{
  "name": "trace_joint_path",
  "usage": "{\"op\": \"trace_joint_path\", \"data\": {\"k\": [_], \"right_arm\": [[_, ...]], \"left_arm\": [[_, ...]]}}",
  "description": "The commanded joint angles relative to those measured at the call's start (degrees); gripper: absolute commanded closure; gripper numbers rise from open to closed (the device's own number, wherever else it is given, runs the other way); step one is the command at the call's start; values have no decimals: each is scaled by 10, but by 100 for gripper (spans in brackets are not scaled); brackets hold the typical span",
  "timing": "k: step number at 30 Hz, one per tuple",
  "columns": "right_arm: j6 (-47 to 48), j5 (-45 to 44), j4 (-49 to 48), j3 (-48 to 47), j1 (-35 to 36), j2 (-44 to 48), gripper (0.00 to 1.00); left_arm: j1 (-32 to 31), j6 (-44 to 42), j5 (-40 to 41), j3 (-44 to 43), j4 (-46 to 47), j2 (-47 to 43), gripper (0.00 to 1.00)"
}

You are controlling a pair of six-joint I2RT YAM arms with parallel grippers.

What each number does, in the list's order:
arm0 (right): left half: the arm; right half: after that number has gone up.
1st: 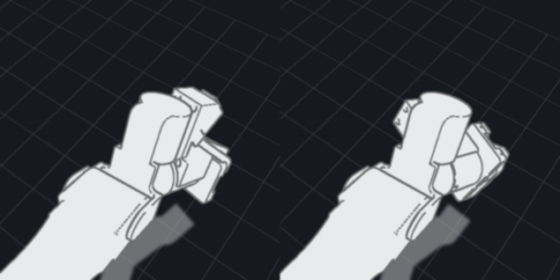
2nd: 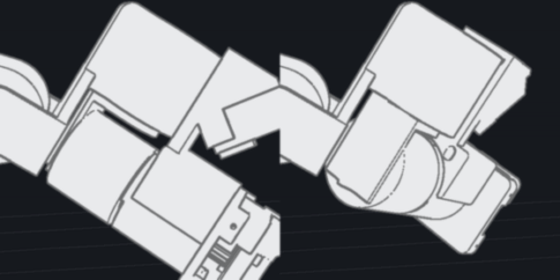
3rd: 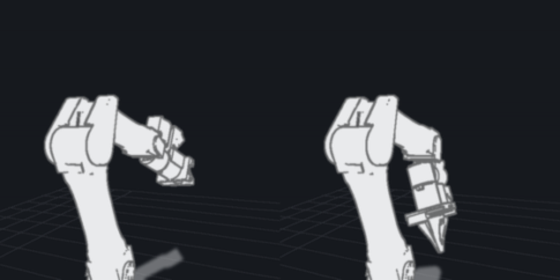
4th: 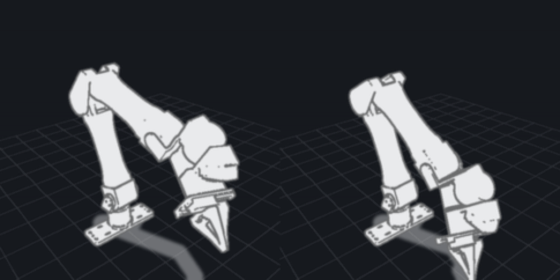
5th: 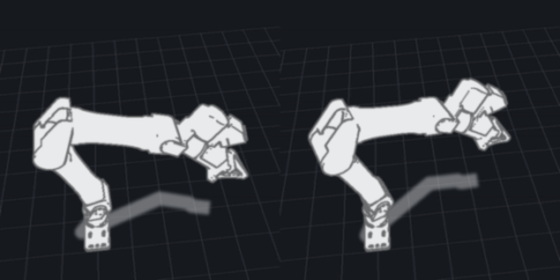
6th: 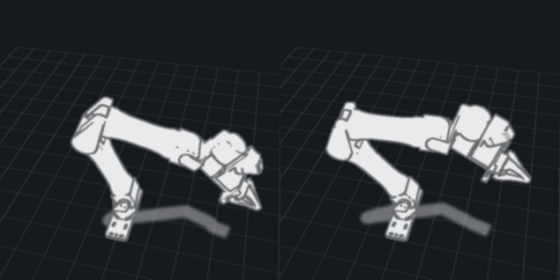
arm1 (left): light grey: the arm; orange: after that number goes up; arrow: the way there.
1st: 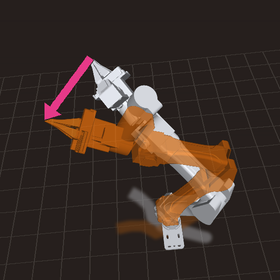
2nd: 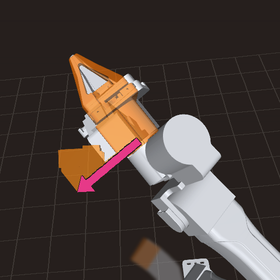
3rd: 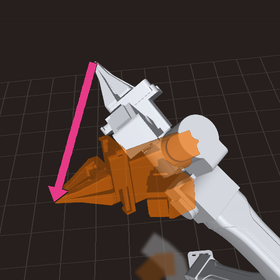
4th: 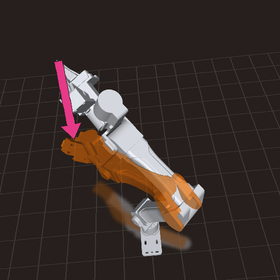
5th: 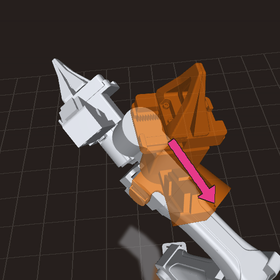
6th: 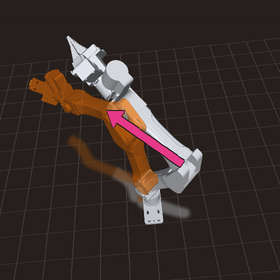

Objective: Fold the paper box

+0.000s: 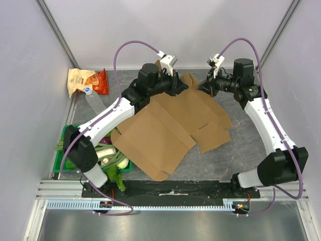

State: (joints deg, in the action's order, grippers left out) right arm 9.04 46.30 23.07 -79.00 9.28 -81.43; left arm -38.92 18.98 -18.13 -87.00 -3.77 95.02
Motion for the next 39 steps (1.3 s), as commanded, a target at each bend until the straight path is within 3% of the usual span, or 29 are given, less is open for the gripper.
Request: {"op": "trace_joint_path", "data": {"k": [1,4,7,11,15,20,23,28,34,39], "right_arm": [[0,-2,-36,-12,3,22,100],[-2,-2,-36,-9,3,29,100],[-4,5,-36,-9,3,31,100],[-5,13,-37,-11,5,33,100],[-2,8,-31,-17,4,30,100],[8,12,-23,-18,4,35,100],[7,27,-21,-19,4,34,100],[8,39,-18,-17,5,35,100],[12,40,-14,-20,4,36,100],[12,43,-14,-22,5,32,100]], "left_arm": [[-1,-7,8,13,18,-69,74],[2,-64,68,71,-18,-154,59],[16,-101,119,190,-37,-241,40],[52,-120,126,299,-28,-322,22],[130,-97,73,319,-18,-309,19],[161,-138,51,313,28,-248,17],[173,-186,49,261,-8,-192,23],[189,-240,-29,216,-19,-153,22],[192,-297,-37,192,-67,-139,23],[228,-314,-101,146,-128,-102,20]]}}
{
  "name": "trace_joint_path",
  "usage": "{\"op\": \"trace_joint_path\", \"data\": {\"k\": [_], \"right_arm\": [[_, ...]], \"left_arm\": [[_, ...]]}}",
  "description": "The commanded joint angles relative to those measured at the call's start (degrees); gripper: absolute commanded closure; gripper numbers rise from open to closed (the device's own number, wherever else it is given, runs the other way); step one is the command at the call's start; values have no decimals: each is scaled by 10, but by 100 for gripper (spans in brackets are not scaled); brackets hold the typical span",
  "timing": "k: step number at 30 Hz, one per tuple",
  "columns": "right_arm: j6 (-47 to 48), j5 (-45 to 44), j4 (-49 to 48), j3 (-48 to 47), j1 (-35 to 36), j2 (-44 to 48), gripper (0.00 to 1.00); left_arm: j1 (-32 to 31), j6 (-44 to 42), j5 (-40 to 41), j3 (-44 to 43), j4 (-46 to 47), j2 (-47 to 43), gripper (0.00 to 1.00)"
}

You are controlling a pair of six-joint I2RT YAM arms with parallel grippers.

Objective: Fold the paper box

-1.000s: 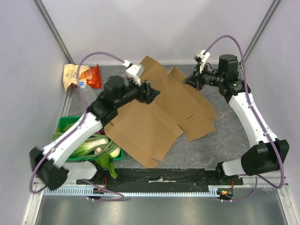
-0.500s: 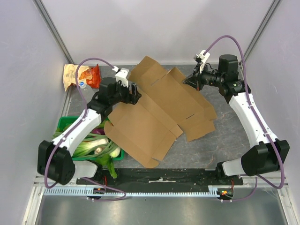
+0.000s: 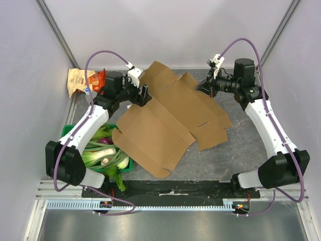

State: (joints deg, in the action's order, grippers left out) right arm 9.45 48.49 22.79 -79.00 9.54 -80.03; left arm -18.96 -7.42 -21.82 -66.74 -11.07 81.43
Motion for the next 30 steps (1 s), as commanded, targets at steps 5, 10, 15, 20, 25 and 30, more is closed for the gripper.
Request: {"op": "trace_joint_path", "data": {"k": [5,10,15,20,25,30], "right_arm": [[7,20,-11,-24,2,18,100],[12,-3,-13,-28,2,18,100],[14,-62,-6,-40,2,19,100],[35,-117,2,-29,11,26,100],[75,-168,17,-28,43,22,100],[104,-270,-25,19,114,22,100]], "left_arm": [[35,-25,-139,-71,-78,64,29],[24,29,-148,-60,-62,64,55],[-15,172,-56,53,74,-18,76],[-89,275,18,123,212,-27,89],[-136,346,64,163,319,18,91],[-143,398,65,177,427,89,91]]}}
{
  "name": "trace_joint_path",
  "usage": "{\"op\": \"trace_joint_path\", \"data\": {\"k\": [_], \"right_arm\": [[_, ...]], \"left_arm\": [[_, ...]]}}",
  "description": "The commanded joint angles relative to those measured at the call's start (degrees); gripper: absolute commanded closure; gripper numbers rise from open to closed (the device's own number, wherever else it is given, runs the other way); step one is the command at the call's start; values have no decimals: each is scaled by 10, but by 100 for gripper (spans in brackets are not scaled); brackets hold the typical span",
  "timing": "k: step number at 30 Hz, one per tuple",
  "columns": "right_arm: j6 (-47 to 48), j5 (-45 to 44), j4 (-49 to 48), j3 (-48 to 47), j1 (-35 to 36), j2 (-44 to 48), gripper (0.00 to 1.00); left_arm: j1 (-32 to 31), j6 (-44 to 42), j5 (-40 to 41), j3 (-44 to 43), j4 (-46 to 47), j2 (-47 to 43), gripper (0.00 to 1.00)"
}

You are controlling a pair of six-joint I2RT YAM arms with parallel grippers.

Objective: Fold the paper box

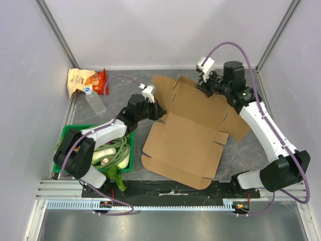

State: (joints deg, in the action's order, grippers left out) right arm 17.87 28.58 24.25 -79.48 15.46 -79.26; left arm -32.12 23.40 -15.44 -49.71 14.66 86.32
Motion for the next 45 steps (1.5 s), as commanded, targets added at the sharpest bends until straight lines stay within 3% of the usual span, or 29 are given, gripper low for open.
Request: {"op": "trace_joint_path", "data": {"k": [1,6,17,24,28,30,33,36,40,45], "right_arm": [[23,-97,-47,43,66,15,100],[46,-167,-122,125,120,50,100],[94,-282,-216,274,210,116,100],[145,-336,-217,304,237,121,100],[170,-351,-210,304,248,124,100],[177,-352,-210,305,249,126,100],[186,-349,-210,306,251,131,100],[187,-346,-210,304,254,128,100],[188,-339,-211,298,253,123,100],[193,-338,-206,292,253,123,100]], "left_arm": [[-14,95,1,13,183,59,91],[-18,101,9,32,243,95,84],[-45,110,37,153,355,73,55],[-50,68,66,239,341,-54,53],[-53,34,79,273,290,-183,52],[-55,10,81,262,257,-211,44],[-55,-33,74,173,174,-214,33],[-57,-78,74,126,136,-184,31],[-59,-139,88,70,108,-133,34],[-67,-176,81,16,71,-75,46]]}}
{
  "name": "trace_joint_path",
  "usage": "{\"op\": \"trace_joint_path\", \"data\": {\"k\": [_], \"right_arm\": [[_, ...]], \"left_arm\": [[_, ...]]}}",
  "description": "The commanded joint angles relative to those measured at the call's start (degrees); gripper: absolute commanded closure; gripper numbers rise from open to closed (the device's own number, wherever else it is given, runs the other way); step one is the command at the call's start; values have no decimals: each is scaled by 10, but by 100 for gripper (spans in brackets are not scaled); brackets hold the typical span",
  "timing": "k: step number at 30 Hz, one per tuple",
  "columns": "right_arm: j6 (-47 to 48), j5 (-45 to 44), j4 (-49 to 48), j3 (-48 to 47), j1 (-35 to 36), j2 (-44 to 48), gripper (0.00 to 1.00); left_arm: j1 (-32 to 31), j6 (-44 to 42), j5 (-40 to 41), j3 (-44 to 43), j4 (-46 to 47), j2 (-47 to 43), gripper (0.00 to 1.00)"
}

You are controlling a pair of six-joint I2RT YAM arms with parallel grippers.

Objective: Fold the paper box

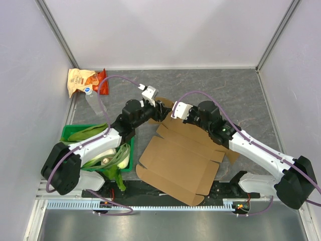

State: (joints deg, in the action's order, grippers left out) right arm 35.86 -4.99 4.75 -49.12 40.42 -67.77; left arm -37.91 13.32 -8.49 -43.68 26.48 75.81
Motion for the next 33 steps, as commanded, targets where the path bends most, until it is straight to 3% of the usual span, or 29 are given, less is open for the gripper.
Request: {"op": "trace_joint_path", "data": {"k": [1,7,10,11,12,13,14,15,16,17,19,20,23,24,26,31,33], "right_arm": [[14,-2,-10,-13,4,9,100],[12,7,-12,-14,4,4,100],[-6,-1,-15,-14,4,2,100],[-20,-8,-12,-25,4,1,100],[-45,-22,11,-37,4,2,93],[-112,-41,22,-49,4,4,79],[-166,-73,29,-72,4,10,53],[-212,-117,59,-86,4,18,43],[-253,-135,90,-106,4,21,38],[-383,-162,122,-157,3,23,31],[-506,-193,228,-202,3,26,25],[-606,-192,259,-237,3,26,17],[-749,-127,308,-238,3,43,16],[-846,-119,297,-227,2,69,16],[-930,-86,257,-166,4,100,18],[-1256,-75,114,-22,4,163,25],[-1305,-89,66,15,10,156,26]], "left_arm": [[-11,-83,15,-45,-49,34,46],[-14,-97,28,-61,-35,73,56],[-18,-96,44,-73,-22,88,76],[-20,-98,53,-73,-16,90,87],[-26,-98,77,-67,-8,93,92],[-30,-101,84,-61,19,92,98],[-34,-99,106,-47,33,91,98],[-35,-95,118,-41,47,90,98],[-37,-91,130,-36,68,91,98],[-42,-85,148,-33,75,94,98],[-45,-71,185,-32,90,97,98],[-52,-67,198,-26,99,100,98],[-65,-65,243,-15,131,102,98],[-66,-62,257,-13,136,104,98],[-73,-63,259,-18,139,109,98],[-81,-52,294,-10,161,124,98],[-85,-45,304,-8,165,126,98]]}}
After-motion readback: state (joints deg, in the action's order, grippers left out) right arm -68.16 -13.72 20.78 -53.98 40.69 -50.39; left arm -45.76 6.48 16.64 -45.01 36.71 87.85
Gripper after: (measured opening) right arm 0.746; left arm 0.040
